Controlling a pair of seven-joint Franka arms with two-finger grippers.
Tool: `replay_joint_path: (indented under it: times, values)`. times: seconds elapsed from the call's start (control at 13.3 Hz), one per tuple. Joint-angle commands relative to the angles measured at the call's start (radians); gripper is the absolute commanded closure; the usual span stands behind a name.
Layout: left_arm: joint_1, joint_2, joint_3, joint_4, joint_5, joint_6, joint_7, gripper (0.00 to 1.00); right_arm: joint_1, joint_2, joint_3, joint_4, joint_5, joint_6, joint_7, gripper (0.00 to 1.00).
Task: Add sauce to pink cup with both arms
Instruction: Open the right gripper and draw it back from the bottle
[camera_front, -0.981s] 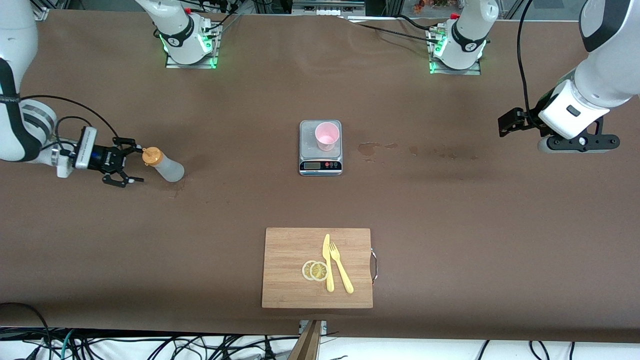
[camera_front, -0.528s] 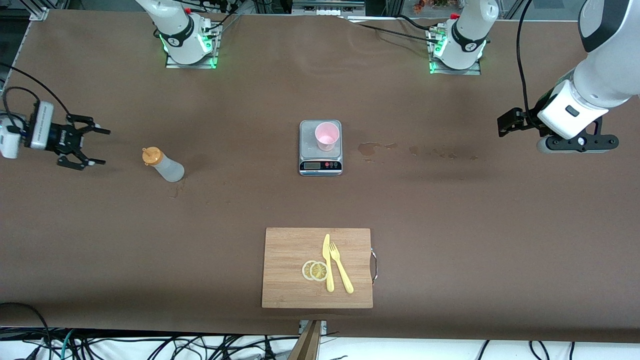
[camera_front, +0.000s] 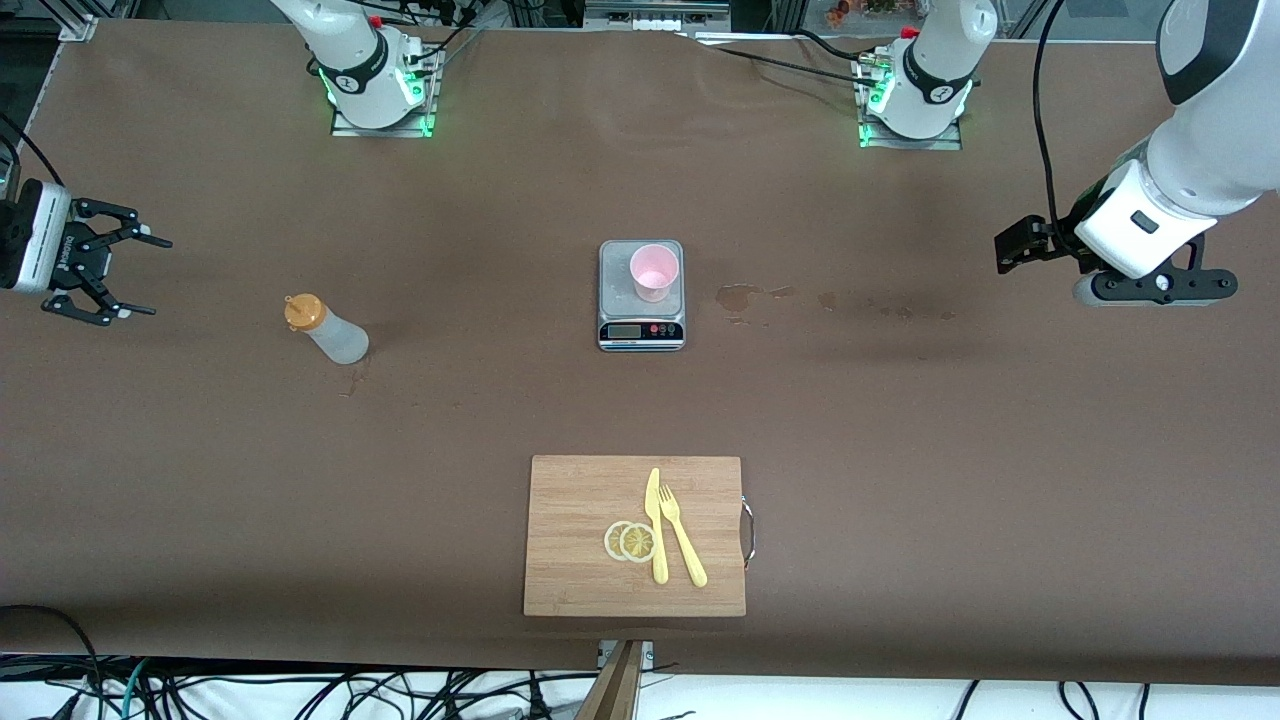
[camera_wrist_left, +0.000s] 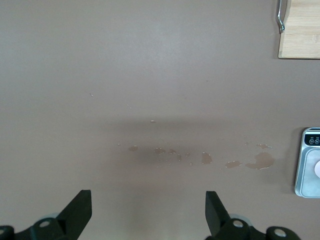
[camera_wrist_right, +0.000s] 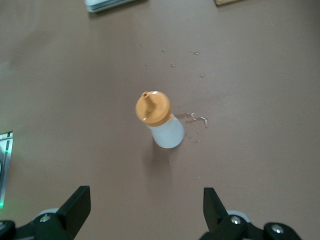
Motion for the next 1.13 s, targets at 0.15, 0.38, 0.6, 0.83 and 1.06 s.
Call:
replay_joint_path:
  times: [0.15,0.38,0.6,0.83,1.06]
  values:
    - [0.0,0.013,0.0,0.027,-0.009,-0.019,0.006,0.0,0.013,-0.056,0.039,0.112,-0.121,0.005,0.395,0.0]
    - [0.0,0.013,0.0,0.027,-0.009,-0.019,0.007,0.0,0.073,-0.12,0.039,0.112,-0.227,0.031,0.733,0.0]
    - [0.001,0.013,0.0,0.027,-0.009,-0.019,0.007,0.0,0.139,-0.159,0.041,0.111,-0.297,0.04,1.042,0.0]
    - [0.001,0.011,0.0,0.027,-0.009,-0.019,0.015,0.0,0.202,-0.179,0.044,0.107,-0.344,0.063,1.282,0.0]
    - [0.003,0.011,0.0,0.027,0.0,-0.018,0.021,0.0,0.237,-0.183,0.056,0.112,-0.348,0.073,1.469,0.0]
